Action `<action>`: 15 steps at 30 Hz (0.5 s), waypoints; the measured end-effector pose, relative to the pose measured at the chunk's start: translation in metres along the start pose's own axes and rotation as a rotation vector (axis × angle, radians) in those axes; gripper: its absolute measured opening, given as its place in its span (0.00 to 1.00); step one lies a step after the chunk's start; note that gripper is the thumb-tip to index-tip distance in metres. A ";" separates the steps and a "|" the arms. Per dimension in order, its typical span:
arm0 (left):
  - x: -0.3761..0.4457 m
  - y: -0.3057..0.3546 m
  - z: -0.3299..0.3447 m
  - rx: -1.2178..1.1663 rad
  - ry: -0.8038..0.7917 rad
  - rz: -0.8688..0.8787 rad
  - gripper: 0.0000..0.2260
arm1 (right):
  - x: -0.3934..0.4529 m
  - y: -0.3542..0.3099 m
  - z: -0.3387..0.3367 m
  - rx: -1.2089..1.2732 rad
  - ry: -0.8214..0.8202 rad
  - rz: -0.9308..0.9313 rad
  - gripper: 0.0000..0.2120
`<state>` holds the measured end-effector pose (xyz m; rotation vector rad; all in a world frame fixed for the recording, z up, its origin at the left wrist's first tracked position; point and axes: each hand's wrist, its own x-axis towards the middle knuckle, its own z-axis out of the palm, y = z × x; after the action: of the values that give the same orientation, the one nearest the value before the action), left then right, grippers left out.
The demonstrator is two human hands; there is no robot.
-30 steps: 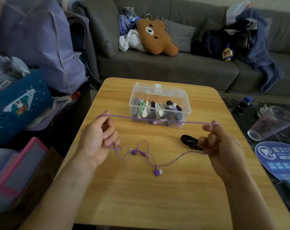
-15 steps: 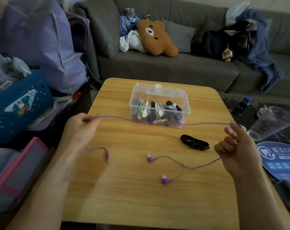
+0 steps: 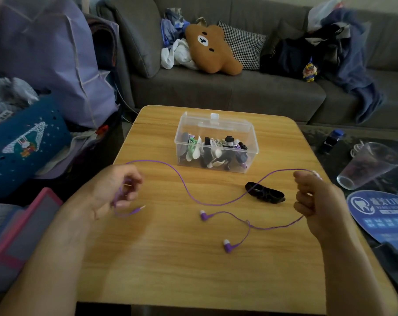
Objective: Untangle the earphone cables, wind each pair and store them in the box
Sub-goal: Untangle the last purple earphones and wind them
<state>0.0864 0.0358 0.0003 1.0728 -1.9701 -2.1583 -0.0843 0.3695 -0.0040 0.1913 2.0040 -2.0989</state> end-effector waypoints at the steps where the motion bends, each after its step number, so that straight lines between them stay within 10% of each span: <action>1: 0.002 0.000 -0.007 0.038 0.084 0.007 0.07 | 0.003 -0.002 -0.007 -0.016 0.034 0.024 0.02; 7: 0.014 -0.007 -0.041 0.316 0.363 -0.009 0.10 | 0.009 -0.001 -0.035 -0.252 0.279 -0.009 0.06; 12: -0.004 -0.004 -0.019 0.524 0.068 -0.053 0.11 | 0.003 0.004 -0.017 -0.413 0.406 -0.211 0.22; 15: -0.018 0.001 0.003 0.493 -0.163 -0.059 0.10 | -0.023 0.006 0.018 -0.516 0.293 -0.600 0.15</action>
<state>0.0978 0.0463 0.0092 1.0333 -2.6687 -1.8817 -0.0597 0.3528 -0.0036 -0.2397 2.9981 -1.8109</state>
